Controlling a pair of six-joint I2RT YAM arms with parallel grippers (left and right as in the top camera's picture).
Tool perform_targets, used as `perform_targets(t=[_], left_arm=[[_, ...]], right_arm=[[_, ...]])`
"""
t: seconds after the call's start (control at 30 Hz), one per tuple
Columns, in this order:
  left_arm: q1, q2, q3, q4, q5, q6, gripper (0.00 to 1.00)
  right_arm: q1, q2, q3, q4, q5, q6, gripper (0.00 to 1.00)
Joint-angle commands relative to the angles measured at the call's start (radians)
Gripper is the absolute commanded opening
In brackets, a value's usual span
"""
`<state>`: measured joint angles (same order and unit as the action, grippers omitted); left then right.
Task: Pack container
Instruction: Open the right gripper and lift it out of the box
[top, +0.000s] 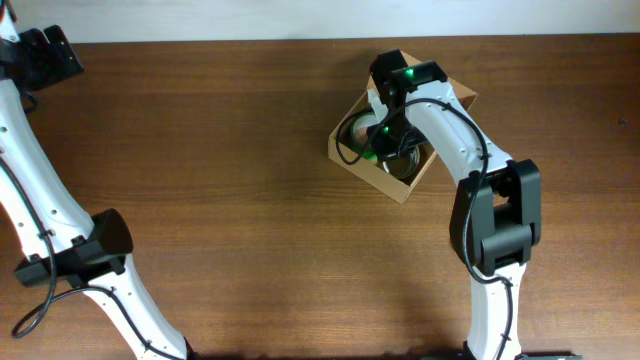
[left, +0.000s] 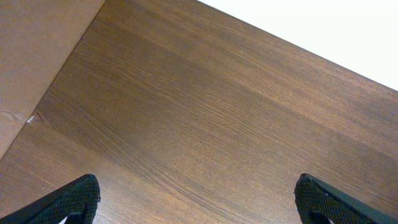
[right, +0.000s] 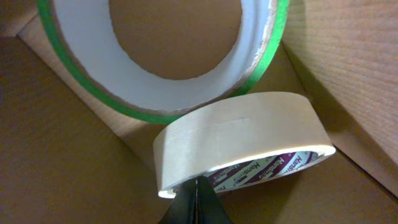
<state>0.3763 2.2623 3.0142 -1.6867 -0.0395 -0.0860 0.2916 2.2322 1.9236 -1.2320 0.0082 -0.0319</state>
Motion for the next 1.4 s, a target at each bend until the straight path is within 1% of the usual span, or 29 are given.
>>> perform_targets(t=[0.0, 0.17, 0.6, 0.77, 1.13, 1.23, 1.37], left_arm=[[0.004, -0.03, -0.003, 0.0, 0.01, 0.009, 1.0], [0.004, -0.03, -0.003, 0.0, 0.01, 0.009, 1.0], [0.004, -0.03, -0.003, 0.0, 0.01, 0.009, 1.0], [0.004, -0.03, -0.003, 0.0, 0.01, 0.009, 1.0], [0.004, -0.03, -0.003, 0.0, 0.01, 0.009, 1.0], [0.004, -0.03, -0.003, 0.0, 0.01, 0.009, 1.0], [0.005, -0.03, -0.003, 0.0, 0.01, 0.009, 1.0]], right_arm=[[0.007, -0.044, 0.063, -0.002, -0.054, -0.021, 0.04], [0.021, -0.053, 0.124, -0.002, -0.057, -0.02, 0.04], [0.035, -0.021, 0.122, 0.005, -0.079, -0.02, 0.04], [0.035, 0.01, 0.078, 0.012, -0.074, -0.02, 0.04], [0.033, 0.051, 0.042, 0.012, -0.016, -0.019, 0.04], [0.026, 0.051, 0.041, -0.006, 0.055, -0.019, 0.04], [0.005, 0.051, 0.041, -0.042, 0.063, -0.02, 0.04]])
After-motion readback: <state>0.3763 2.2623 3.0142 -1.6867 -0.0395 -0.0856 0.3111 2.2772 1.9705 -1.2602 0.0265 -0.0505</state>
